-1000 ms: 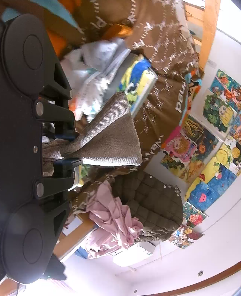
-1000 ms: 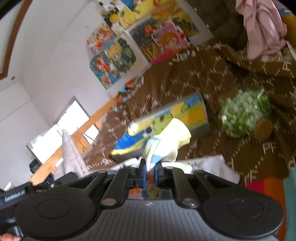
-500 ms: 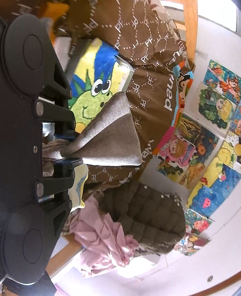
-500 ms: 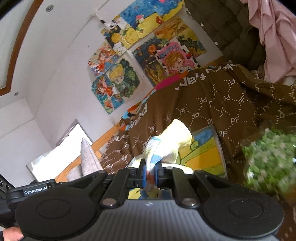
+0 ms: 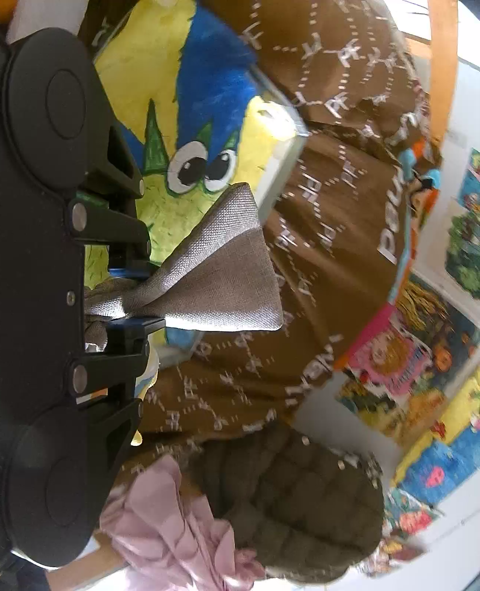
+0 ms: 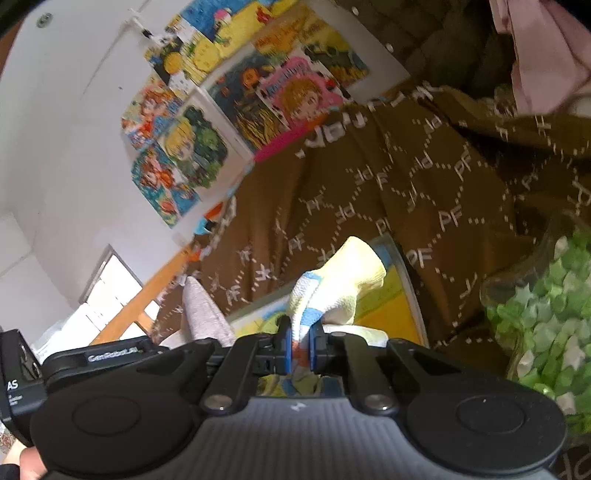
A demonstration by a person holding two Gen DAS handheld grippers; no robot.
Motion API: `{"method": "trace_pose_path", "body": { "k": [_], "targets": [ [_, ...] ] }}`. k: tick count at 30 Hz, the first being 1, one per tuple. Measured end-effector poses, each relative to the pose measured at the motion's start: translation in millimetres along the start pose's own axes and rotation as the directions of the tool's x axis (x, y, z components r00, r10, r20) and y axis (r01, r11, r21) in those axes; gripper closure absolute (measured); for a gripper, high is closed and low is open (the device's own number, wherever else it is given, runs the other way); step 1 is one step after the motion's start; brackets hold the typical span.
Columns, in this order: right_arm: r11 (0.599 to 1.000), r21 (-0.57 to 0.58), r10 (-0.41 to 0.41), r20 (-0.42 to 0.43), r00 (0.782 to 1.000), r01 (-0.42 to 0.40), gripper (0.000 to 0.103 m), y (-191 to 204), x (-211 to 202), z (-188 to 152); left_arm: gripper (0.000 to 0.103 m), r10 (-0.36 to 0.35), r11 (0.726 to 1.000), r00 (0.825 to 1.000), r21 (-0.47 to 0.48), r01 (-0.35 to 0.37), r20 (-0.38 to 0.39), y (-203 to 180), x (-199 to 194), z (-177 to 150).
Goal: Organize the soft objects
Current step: 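Carry the pouch into the cartoon tray and open the left tool while the right tool drops the towel there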
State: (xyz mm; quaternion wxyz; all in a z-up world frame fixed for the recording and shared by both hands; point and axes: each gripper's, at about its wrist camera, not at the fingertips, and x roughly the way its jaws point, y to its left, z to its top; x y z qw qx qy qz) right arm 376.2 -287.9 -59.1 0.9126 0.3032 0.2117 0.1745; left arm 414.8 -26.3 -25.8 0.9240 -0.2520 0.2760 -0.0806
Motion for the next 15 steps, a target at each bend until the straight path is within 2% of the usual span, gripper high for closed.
{"method": "trace_pose_path", "body": {
  "k": [8, 12, 15],
  "targets": [
    [0.998, 0.013, -0.052, -0.067, 0.996, 0.053, 0.093, -10, 12, -10, 0.081, 0.083, 0.996, 0.993, -0.014, -0.085, -0.082, 15, 38, -9],
    [0.997, -0.018, -0.083, -0.091, 0.992, 0.082, 0.092, -6, 14, -12, 0.081, 0.119, 0.993, 0.985, -0.012, -0.121, -0.122, 21, 45, -13],
    [0.994, -0.037, -0.105, -0.107, 0.989, 0.102, 0.087, -3, 14, -13, 0.077, 0.129, 0.991, 0.983, -0.007, -0.131, -0.133, 21, 45, -16]
  ]
}}
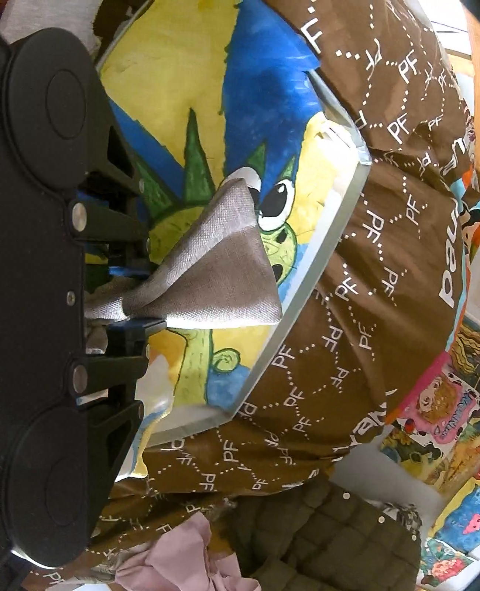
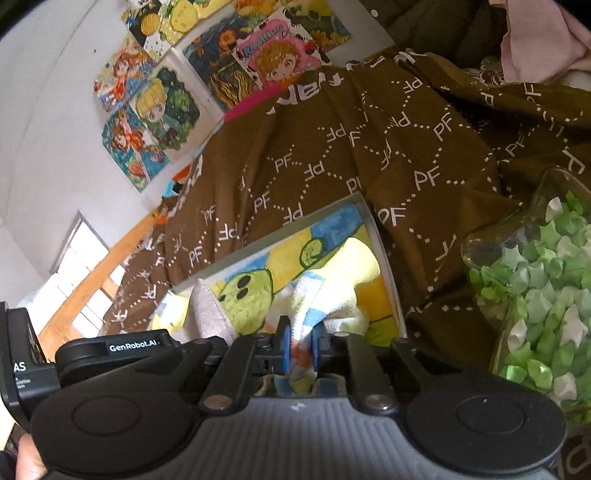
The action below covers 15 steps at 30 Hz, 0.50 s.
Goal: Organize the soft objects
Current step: 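Carry the pouch into the cartoon tray and open the left tool while the right tool drops the towel there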
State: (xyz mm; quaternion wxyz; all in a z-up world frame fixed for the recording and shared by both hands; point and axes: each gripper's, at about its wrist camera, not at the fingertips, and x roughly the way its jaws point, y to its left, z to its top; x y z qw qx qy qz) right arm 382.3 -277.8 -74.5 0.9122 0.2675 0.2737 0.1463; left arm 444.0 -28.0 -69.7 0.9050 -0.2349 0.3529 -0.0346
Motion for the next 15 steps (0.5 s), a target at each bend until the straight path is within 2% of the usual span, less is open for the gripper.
{"method": "trace_pose_path", "body": {
  "k": [4, 6, 7, 8, 11, 15],
  "targets": [
    [0.999, -0.039, -0.031, -0.007, 0.999, 0.031, 0.082, 5, -4, 1, 0.07, 0.006, 1.0, 1.0, 0.001, -0.006, -0.013, -1, -4, -3],
    [0.998, -0.055, -0.045, -0.01, 0.999, 0.044, 0.073, 8, -7, 2, 0.065, 0.008, 1.0, 1.0, 0.001, -0.008, -0.015, -1, -7, -5],
    [0.996, -0.065, -0.053, -0.007, 0.999, 0.053, 0.066, 9, -10, 2, 0.06, 0.008, 1.0, 1.0, 0.001, -0.008, -0.016, -2, -9, -6],
    [0.995, -0.075, -0.058, -0.004, 0.998, 0.058, 0.061, 10, -13, 2, 0.053, 0.009, 1.0, 1.0, 0.001, -0.009, -0.014, -2, -13, -7],
    [0.991, -0.111, -0.076, 0.01, 0.997, 0.076, 0.049, 16, -24, 3, 0.04, 0.008, 1.0, 1.0, 0.023, -0.008, 0.006, -6, -25, -10],
    [0.982, -0.16, -0.088, 0.053, 0.995, 0.096, 0.034, 25, -47, 4, 0.03, 0.008, 0.998, 0.999, 0.065, -0.011, 0.043, -12, -49, -12]
  ]
}}
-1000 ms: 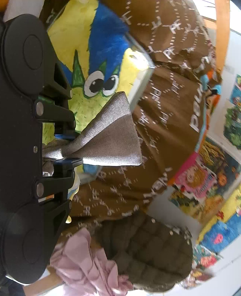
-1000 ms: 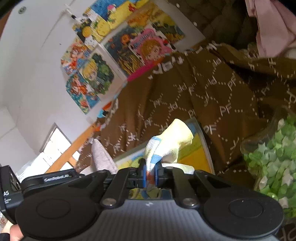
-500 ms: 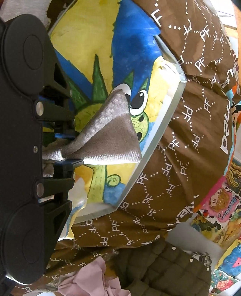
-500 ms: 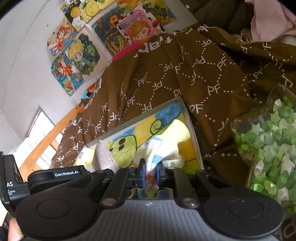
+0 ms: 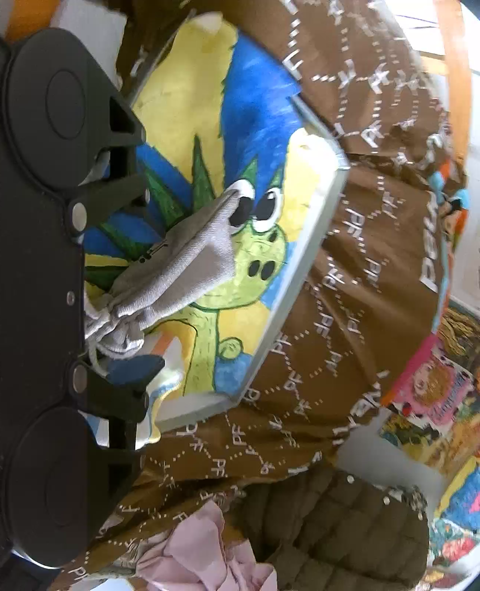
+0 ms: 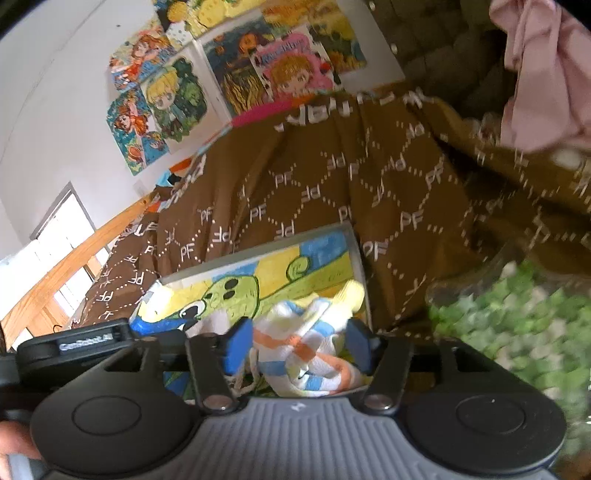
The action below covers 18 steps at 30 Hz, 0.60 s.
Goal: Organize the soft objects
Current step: 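Carry the pouch into the cartoon tray and open the left tool while the right tool drops the towel there, then withdraw both tools from the tray toward the white cloths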
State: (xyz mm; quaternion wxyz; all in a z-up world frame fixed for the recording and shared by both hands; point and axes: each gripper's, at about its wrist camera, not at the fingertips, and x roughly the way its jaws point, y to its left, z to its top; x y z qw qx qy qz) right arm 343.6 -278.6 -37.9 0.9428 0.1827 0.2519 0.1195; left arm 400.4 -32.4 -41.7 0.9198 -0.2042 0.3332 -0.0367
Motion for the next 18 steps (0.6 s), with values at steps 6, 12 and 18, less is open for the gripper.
{"method": "trace_pose_path", "body": {
  "k": [6, 12, 18],
  "targets": [
    [0.997, -0.08, -0.008, 0.102, 0.995, 0.016, 0.015, 14, -47, 7, 0.019, -0.005, 0.996, 0.995, 0.089, -0.004, 0.098, -10, -51, -7],
    [0.989, -0.143, -0.002, 0.172, 0.985, 0.027, 0.006, 32, -96, 6, 0.007, -0.035, 0.988, 0.976, 0.152, 0.002, 0.215, -18, -111, -23],
    [0.978, -0.202, -0.001, 0.217, 0.976, 0.046, 0.0, 53, -136, -5, 0.001, -0.061, 0.985, 0.95, 0.172, 0.008, 0.307, -21, -163, -46]
  ]
}}
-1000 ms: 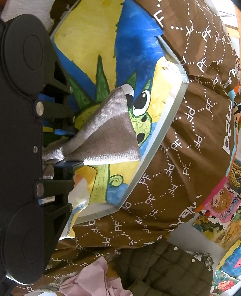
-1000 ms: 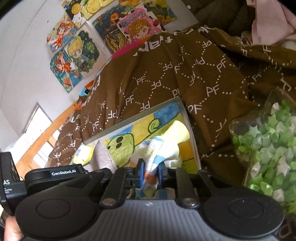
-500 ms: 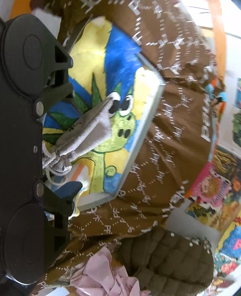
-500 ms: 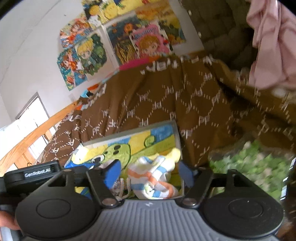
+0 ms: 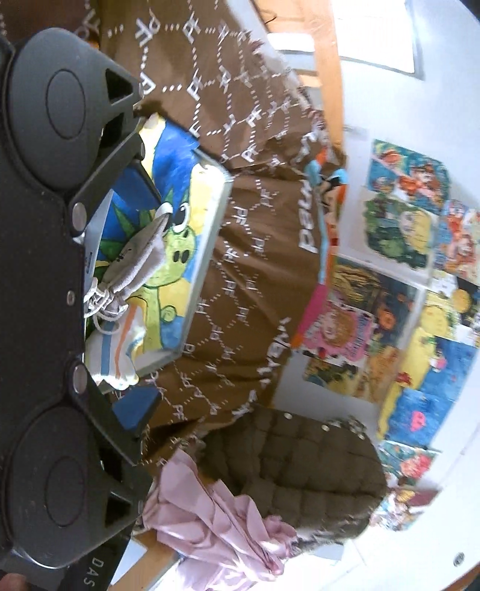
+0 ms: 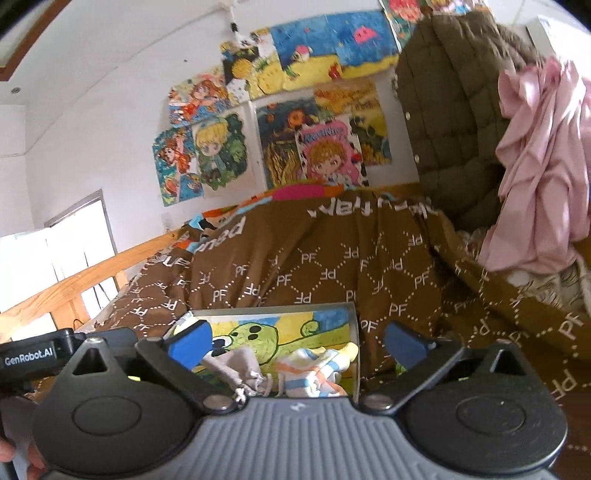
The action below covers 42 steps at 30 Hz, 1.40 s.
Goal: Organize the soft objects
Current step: 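Withdraw both tools from the tray toward the white cloths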
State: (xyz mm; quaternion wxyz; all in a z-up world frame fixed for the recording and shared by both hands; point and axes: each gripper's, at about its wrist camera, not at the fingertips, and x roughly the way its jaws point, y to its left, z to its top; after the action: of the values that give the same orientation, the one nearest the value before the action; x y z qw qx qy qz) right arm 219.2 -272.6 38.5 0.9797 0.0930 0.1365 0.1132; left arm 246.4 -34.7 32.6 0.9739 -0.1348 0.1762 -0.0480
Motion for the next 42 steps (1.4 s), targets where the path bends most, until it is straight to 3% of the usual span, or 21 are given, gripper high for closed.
{"method": "trace_pose_path", "body": {
  "k": [13, 20, 32, 42],
  "targets": [
    [0.998, -0.061, -0.003, 0.036, 0.999, 0.005, 0.0, 28, -74, -16, 0.001, -0.004, 0.999, 0.995, 0.053, -0.002, 0.103, -10, -90, -26],
    [0.996, -0.084, -0.037, 0.029, 0.999, 0.039, 0.0, 33, -106, -34, 0.001, -0.014, 0.996, 0.993, 0.088, 0.004, 0.118, -11, -122, -42],
    [0.992, -0.042, -0.122, -0.061, 0.991, 0.12, 0.0, 30, -141, -58, 0.001, -0.055, 0.991, 0.998, 0.122, 0.051, 0.028, -2, -149, -79],
    [0.984, -0.04, -0.177, -0.202, 0.963, 0.172, 0.0, 29, -128, -72, 0.001, -0.098, 0.975, 0.986, 0.184, 0.121, -0.132, -2, -135, -114]
  ]
}}
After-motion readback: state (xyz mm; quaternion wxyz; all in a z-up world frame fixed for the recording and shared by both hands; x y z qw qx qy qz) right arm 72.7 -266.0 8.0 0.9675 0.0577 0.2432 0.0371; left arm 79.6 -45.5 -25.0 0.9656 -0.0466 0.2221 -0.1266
